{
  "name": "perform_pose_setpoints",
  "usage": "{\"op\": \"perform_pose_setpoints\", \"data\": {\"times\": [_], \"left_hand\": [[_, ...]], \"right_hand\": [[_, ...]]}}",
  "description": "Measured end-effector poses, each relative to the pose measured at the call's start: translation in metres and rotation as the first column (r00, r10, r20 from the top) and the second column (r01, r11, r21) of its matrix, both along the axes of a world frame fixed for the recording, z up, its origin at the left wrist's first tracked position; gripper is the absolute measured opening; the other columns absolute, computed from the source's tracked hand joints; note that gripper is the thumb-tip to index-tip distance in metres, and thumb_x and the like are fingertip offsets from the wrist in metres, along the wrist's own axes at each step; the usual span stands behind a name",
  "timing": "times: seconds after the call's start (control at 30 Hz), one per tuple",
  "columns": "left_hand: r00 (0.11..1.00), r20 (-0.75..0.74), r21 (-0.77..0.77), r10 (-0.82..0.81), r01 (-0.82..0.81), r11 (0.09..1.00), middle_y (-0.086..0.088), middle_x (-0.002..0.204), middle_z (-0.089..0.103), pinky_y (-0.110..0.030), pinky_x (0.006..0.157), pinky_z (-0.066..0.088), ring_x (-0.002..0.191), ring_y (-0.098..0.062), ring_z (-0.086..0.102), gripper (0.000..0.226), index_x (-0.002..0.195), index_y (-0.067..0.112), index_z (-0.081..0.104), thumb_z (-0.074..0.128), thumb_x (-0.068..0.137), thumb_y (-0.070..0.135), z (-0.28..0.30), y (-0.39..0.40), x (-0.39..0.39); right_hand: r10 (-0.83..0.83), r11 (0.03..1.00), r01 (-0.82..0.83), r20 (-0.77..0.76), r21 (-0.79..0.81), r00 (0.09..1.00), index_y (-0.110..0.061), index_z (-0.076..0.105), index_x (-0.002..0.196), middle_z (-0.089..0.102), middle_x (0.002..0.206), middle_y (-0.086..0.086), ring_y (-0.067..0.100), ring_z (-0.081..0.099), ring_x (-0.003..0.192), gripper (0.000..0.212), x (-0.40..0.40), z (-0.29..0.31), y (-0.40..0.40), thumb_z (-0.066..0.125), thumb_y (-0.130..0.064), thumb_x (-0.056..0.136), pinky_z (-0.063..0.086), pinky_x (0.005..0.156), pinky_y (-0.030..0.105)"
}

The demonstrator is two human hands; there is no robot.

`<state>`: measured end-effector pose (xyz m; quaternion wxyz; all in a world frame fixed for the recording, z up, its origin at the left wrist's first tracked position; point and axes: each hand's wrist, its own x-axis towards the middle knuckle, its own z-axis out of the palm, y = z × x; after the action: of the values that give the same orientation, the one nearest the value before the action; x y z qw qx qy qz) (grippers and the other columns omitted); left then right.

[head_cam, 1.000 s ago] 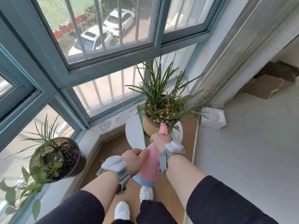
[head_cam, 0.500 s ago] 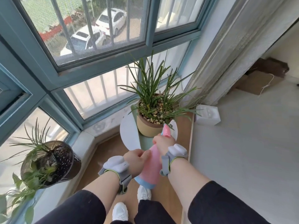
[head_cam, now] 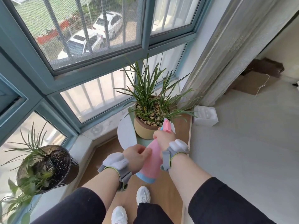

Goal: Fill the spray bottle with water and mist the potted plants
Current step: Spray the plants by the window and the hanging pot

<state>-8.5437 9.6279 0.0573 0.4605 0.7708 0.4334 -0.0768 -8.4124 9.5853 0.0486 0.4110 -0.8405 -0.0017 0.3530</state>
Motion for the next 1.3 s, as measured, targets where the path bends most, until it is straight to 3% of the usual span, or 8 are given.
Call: {"op": "perform_pose_setpoints", "data": {"times": [0.3,0.37,0.5,0.63,0.77,0.87,1.07,1.3], "left_hand": [[0.999,0.045,0.007,0.006,-0.007,1.0,0.002,0.113,0.067,-0.021,0.077,0.035,0.092,-0.013,0.054,0.035,0.115,0.022,0.065,0.047,0.095,0.044,0.01,0.004,0.011],[0.998,0.052,0.01,0.02,-0.02,1.0,0.002,0.115,0.067,-0.021,0.079,0.035,0.099,-0.015,0.057,0.035,0.117,0.023,0.065,0.048,0.095,0.044,0.013,0.005,0.014],[0.998,0.057,0.017,0.021,-0.022,1.0,0.001,0.117,0.067,-0.021,0.08,0.034,0.102,-0.015,0.057,0.036,0.12,0.022,0.064,0.048,0.095,0.043,0.016,0.006,0.017],[0.997,0.068,0.002,0.022,-0.022,1.0,0.001,0.117,0.067,-0.021,0.079,0.035,0.099,-0.015,0.057,0.037,0.12,0.021,0.064,0.048,0.095,0.043,0.016,0.006,0.018],[0.998,0.064,-0.022,0.012,-0.01,1.0,0.002,0.117,0.067,-0.021,0.08,0.036,0.096,-0.013,0.055,0.036,0.12,0.023,0.063,0.048,0.094,0.044,0.016,0.006,0.017],[0.998,0.06,-0.028,-0.017,0.019,0.999,0.003,0.117,0.066,-0.022,0.08,0.037,0.097,-0.013,0.056,0.036,0.121,0.024,0.063,0.048,0.094,0.044,0.015,0.005,0.018],[0.997,0.058,-0.04,-0.046,0.048,0.998,0.003,0.117,0.066,-0.021,0.08,0.036,0.094,-0.011,0.053,0.036,0.12,0.022,0.062,0.047,0.095,0.043,0.014,0.001,0.017],[0.998,0.002,-0.023,-0.066,0.066,0.998,0.001,0.118,0.066,-0.019,0.078,0.034,0.104,-0.015,0.058,0.036,0.119,0.02,0.064,0.047,0.095,0.042,0.01,0.0,0.007]], "right_hand": [[0.012,1.0,-0.012,0.055,-0.007,0.998,-0.017,0.045,0.066,0.049,0.074,0.007,0.028,0.046,0.07,0.017,0.011,0.01,0.007,0.058,-0.007,0.069,0.039,0.066,0.036],[-0.006,1.0,0.005,0.037,0.014,0.999,-0.012,0.056,0.075,0.053,0.08,0.007,0.027,0.048,0.072,0.008,0.011,0.014,0.009,0.058,-0.01,0.068,0.04,0.067,0.035],[-0.014,0.998,0.012,0.018,0.066,1.0,-0.005,0.064,0.101,0.057,0.086,0.006,0.025,0.053,0.076,0.037,0.014,0.014,0.009,0.059,-0.015,0.065,0.046,0.072,0.036],[-0.026,0.999,0.025,0.026,0.028,0.999,-0.018,0.053,0.065,0.053,0.074,0.007,0.027,0.05,0.069,0.009,0.016,0.013,0.008,0.057,-0.011,0.061,0.042,0.067,0.035],[-0.031,0.999,0.03,0.025,0.025,0.999,-0.011,0.062,0.08,0.053,0.075,0.005,0.026,0.05,0.069,0.022,0.016,0.013,0.005,0.056,-0.011,0.06,0.042,0.068,0.035],[-0.047,0.997,0.046,0.02,0.058,0.999,-0.018,0.055,0.071,0.056,0.075,0.003,0.024,0.052,0.072,0.007,0.017,0.012,-0.001,0.058,-0.017,0.065,0.048,0.071,0.036],[-0.126,0.992,0.125,0.013,0.022,0.992,-0.017,0.05,0.066,0.053,0.069,0.006,0.027,0.051,0.065,0.02,0.013,0.006,-0.006,0.055,-0.014,0.047,0.048,0.065,0.041],[-0.05,0.998,0.05,-0.013,-0.05,0.999,-0.014,0.048,0.061,0.048,0.065,0.006,0.026,0.044,0.065,0.011,0.0,0.002,-0.009,0.059,-0.013,0.059,0.038,0.063,0.035]]}}
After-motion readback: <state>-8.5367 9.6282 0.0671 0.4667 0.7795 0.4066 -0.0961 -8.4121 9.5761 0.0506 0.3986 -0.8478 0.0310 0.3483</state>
